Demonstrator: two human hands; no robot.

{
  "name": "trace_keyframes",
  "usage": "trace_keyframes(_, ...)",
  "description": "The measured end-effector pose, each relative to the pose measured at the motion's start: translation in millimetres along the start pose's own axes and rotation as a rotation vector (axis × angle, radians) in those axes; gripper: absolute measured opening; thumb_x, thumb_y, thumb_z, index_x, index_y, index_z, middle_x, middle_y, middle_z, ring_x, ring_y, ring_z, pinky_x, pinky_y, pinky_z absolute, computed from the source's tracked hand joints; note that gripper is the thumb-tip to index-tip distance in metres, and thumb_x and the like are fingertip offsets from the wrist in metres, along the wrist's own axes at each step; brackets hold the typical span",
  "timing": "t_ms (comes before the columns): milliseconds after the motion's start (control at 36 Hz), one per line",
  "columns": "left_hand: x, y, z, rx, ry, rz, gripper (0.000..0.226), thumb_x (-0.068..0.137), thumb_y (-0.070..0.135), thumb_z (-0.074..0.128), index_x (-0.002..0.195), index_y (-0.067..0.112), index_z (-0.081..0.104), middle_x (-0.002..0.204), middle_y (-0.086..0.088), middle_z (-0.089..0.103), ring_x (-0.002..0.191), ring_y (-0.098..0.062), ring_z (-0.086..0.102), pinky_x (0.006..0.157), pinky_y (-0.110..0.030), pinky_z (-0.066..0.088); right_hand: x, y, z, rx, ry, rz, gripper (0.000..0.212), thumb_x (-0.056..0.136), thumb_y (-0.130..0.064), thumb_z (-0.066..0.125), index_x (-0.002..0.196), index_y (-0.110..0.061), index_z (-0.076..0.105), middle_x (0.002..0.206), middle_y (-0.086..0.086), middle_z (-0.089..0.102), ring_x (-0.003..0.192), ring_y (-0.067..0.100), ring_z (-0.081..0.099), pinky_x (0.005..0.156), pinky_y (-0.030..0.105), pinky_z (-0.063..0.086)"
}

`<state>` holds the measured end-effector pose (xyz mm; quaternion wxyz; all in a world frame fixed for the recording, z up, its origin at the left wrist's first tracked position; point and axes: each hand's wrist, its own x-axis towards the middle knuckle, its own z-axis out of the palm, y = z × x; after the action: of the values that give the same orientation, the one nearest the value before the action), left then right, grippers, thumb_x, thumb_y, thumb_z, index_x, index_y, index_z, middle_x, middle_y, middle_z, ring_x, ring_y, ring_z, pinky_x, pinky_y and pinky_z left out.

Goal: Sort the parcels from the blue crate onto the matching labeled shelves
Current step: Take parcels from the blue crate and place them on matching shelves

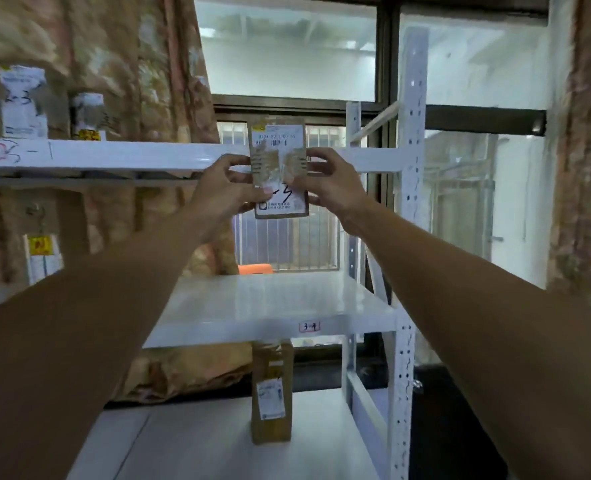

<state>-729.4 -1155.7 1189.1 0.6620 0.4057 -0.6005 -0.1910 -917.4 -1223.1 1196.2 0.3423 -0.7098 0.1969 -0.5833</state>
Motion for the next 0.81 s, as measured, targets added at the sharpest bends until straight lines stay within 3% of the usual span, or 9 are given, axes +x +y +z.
trace_keyframes(83,-25.0,-8.7,14.5,0.012,-0.008,-0.041,0.057,0.072,-0.008,0.085,0.117,0.018,0.061,0.107,-0.006,0.074,0.094,-0.022,0.076,0.085,-0.04,0.063,-28.9,10.3,-10.0,-0.054,0.004,0.033,0.066,0.07,-0.021,0.092,0.128,-0.025,0.062,0.124,0.003,0.066,0.112,0.026,0.068,0.09,0.056,0.061)
trace_keyframes(167,-45.0,-19.9,21.1,0.015,-0.011,-0.077,0.054,0.074,-0.01,0.083,0.108,0.026,0.061,0.098,-0.001,0.073,0.086,-0.015,0.075,0.083,-0.037,0.062,-48.5,21.6,-13.3,-0.046,0.005,0.093,0.063,0.076,-0.014,0.091,0.13,-0.023,0.061,0.118,0.007,0.066,0.104,0.027,0.072,0.085,0.055,0.062)
trace_keyframes(250,-70.3,-27.5,22.4,-0.014,-0.024,-0.144,0.057,0.075,-0.008,0.084,0.117,0.022,0.06,0.108,-0.005,0.072,0.095,-0.022,0.075,0.086,-0.041,0.062,-76.4,29.0,-12.9,-0.026,0.01,0.176,0.065,0.077,-0.012,0.091,0.133,-0.017,0.057,0.122,0.011,0.065,0.103,0.029,0.073,0.084,0.053,0.063)
trace_keyframes(306,-87.6,-33.8,21.7,-0.029,-0.036,-0.184,0.06,0.076,-0.008,0.083,0.124,0.017,0.059,0.111,-0.007,0.07,0.097,-0.024,0.074,0.08,-0.036,0.063,-96.6,35.8,-10.1,-0.013,0.02,0.219,0.065,0.078,-0.01,0.09,0.132,-0.013,0.055,0.125,0.012,0.062,0.106,0.031,0.071,0.084,0.051,0.063)
trace_keyframes(389,-113.2,-44.6,19.9,-0.051,-0.054,-0.229,0.059,0.076,-0.006,0.084,0.124,0.018,0.059,0.114,-0.007,0.071,0.097,-0.022,0.074,0.071,-0.027,0.06,-126.0,41.8,-5.7,-0.006,0.04,0.268,0.059,0.08,-0.009,0.088,0.129,-0.011,0.055,0.126,0.011,0.061,0.109,0.03,0.069,0.081,0.042,0.065)
trace_keyframes(528,-149.6,-63.7,13.5,-0.087,-0.066,-0.308,0.057,0.081,-0.003,0.082,0.129,0.018,0.06,0.116,-0.003,0.071,0.096,-0.02,0.074,0.066,-0.026,0.059,-167.0,47.1,0.2,0.074,0.008,0.362,0.048,0.084,0.002,0.08,0.127,-0.01,0.06,0.128,0.01,0.063,0.103,0.025,0.069,0.065,0.024,0.06)
trace_keyframes(611,-167.9,-72.4,6.1,-0.104,-0.088,-0.336,0.055,0.083,-0.003,0.079,0.131,0.018,0.062,0.117,-0.003,0.073,0.09,-0.015,0.076,0.064,-0.025,0.06,-185.5,52.3,2.8,0.111,-0.016,0.413,0.051,0.083,0.01,0.076,0.128,-0.008,0.06,0.128,0.011,0.064,0.105,0.027,0.07,0.07,0.029,0.063)
trace_keyframes(722,-187.7,-82.7,-1.5,-0.125,-0.106,-0.395,0.056,0.085,-0.003,0.076,0.137,0.012,0.062,0.119,-0.004,0.074,0.097,-0.018,0.076,0.078,-0.039,0.064,-207.0,61.8,4.3,0.095,-0.024,0.463,0.054,0.083,0.01,0.075,0.133,-0.006,0.059,0.128,0.01,0.066,0.114,0.031,0.068,0.077,0.033,0.064)
trace_keyframes(806,-199.5,-84.5,-1.5,-0.103,-0.101,-0.402,0.055,0.086,-0.001,0.076,0.137,0.013,0.063,0.115,-0.003,0.075,0.093,-0.015,0.075,0.072,-0.033,0.063,-217.8,69.3,7.9,0.077,-0.029,0.471,0.054,0.085,0.002,0.079,0.134,-0.011,0.061,0.125,0.007,0.068,0.111,0.028,0.068,0.079,0.034,0.064)
